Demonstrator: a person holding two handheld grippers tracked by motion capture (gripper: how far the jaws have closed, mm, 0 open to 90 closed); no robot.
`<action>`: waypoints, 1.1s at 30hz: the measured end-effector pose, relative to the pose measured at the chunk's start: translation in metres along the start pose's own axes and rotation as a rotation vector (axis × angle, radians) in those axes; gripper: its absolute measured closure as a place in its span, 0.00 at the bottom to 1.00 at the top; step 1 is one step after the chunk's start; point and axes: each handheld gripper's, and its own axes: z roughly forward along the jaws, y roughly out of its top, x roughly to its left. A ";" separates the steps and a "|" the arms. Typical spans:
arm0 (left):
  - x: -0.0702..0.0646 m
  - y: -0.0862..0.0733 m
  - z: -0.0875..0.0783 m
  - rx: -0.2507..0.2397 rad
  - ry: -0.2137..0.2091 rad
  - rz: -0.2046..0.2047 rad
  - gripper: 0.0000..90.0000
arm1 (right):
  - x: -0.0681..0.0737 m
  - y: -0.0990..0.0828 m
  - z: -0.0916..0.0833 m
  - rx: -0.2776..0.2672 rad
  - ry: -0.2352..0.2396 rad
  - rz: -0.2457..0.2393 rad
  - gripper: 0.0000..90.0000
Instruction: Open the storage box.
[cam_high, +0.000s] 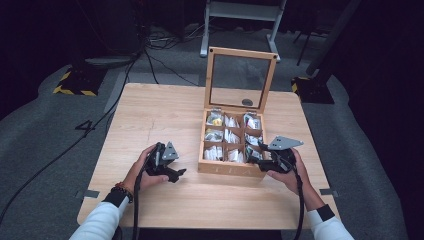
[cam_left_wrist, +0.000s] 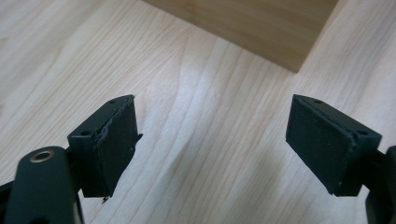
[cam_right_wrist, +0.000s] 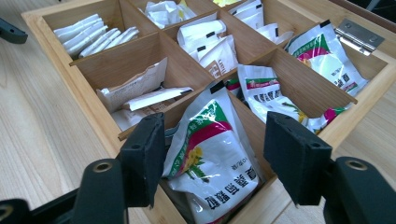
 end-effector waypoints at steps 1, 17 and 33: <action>-0.001 -0.002 0.001 0.015 -0.002 0.013 0.19 | 0.001 0.000 0.001 0.004 -0.001 -0.005 0.44; -0.012 -0.021 -0.002 0.012 -0.020 -0.021 0.20 | 0.003 -0.002 -0.001 0.040 -0.010 -0.024 0.69; -0.002 -0.033 0.001 -0.037 -0.101 -0.106 0.20 | 0.006 0.002 0.012 0.116 -0.003 -0.028 0.86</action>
